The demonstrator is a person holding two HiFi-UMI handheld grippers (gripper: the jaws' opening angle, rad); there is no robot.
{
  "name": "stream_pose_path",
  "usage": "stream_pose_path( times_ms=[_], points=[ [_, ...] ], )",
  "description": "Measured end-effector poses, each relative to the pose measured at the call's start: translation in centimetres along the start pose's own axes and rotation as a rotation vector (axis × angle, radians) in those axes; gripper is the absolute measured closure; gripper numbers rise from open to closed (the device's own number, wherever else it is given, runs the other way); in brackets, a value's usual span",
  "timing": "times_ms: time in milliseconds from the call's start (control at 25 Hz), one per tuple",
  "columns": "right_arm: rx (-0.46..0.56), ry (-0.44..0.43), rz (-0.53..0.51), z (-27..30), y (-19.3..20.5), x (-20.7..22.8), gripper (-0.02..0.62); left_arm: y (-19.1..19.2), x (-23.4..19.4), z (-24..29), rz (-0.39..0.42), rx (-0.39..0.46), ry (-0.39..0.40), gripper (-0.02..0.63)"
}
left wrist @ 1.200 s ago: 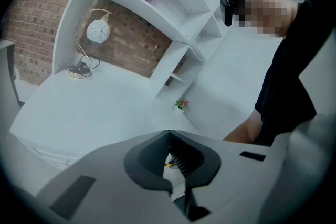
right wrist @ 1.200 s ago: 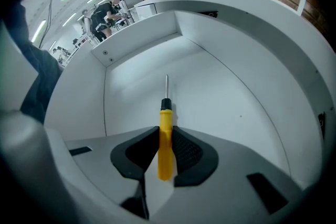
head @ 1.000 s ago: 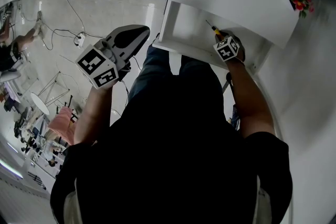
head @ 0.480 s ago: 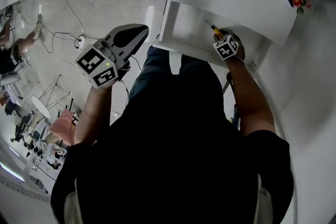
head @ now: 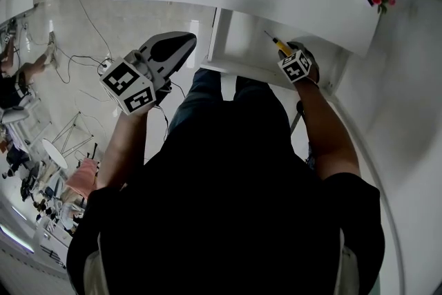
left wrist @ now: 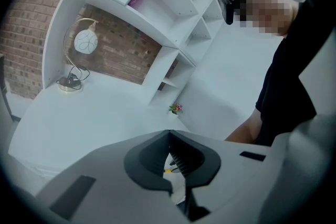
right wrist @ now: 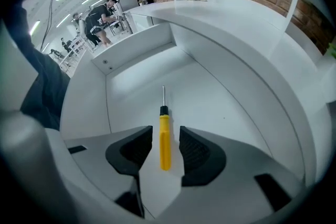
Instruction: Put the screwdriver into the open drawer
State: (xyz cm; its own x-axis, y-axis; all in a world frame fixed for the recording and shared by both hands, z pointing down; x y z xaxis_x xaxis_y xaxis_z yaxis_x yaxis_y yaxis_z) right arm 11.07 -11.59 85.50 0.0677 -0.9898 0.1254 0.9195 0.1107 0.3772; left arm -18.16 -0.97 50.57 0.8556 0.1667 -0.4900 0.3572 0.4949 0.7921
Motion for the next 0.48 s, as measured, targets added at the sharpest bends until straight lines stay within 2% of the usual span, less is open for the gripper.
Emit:
stream_pose_path(
  times_ms=[480],
  points=[
    [0.057, 0.08, 0.083, -5.4, -1.8, -0.8, 0.42, -3.5, 1.4, 0.4, 0.072, 0.022, 0.094, 0.591]
  ],
)
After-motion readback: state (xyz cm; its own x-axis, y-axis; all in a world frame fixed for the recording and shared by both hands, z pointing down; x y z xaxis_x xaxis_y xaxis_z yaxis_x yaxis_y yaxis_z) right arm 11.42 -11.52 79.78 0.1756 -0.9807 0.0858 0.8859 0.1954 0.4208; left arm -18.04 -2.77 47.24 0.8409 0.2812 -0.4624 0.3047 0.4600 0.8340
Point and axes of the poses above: the fingertips, and each gripper's own axes: z forward along the fingers, x to its right, y out of its underside, the point moved 5 cm from there along -z, backward along the fingers, and after that the axes turned 7 degrees about x, right-handed, at the moved point
